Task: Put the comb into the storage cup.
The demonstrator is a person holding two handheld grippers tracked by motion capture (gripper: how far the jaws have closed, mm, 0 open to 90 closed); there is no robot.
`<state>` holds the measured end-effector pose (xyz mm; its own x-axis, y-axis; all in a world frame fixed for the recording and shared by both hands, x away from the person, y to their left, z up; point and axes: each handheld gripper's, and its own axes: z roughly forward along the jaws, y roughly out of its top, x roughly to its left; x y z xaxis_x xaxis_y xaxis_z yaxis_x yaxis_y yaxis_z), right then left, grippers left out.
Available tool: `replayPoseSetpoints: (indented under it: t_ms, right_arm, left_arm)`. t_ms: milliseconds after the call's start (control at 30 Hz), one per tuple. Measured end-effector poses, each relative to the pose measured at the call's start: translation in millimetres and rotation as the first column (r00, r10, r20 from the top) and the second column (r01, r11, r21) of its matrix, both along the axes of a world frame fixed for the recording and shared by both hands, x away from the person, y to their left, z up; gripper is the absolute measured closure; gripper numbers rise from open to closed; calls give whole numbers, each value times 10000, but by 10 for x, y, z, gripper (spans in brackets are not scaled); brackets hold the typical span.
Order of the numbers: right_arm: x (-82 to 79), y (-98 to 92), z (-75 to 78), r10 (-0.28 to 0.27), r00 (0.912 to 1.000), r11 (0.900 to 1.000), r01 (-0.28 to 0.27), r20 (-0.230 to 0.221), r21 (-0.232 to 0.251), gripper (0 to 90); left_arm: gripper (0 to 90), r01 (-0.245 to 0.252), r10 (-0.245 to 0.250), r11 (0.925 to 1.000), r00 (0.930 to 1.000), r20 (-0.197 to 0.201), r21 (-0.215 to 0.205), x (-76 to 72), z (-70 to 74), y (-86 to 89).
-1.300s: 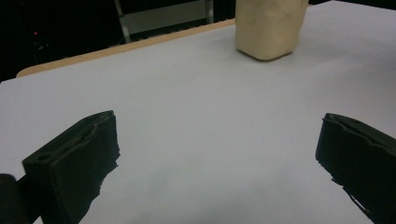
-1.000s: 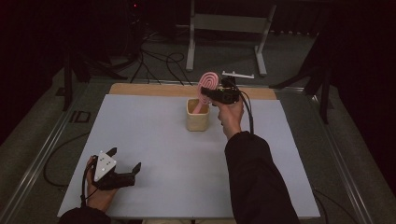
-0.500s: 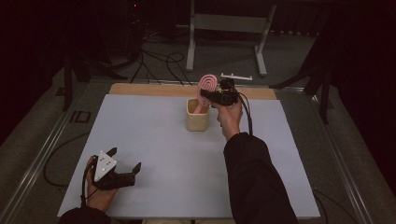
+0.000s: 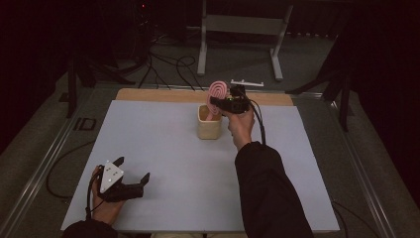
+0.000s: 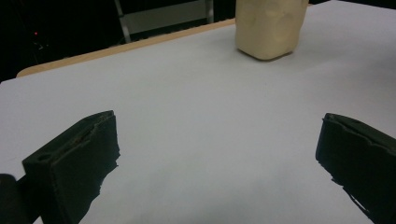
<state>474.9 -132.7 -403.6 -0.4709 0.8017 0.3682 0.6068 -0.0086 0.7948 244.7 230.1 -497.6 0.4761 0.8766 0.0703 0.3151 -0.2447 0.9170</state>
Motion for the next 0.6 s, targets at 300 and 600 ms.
replayPoseSetpoints:
  t_ms: [300,600]
  right_arm:
    - [23,10,-65,-40,9999,10000,39,-164,-37,634]
    - [68,-47,-99,-207,9990,9996,214,-391,193,610]
  left_arm:
    - [2,-17,17,10000,10000,5,-25,-6,-4,11]
    - [2,-8,8,10000,10000,-18,-9,-5,-8,8]
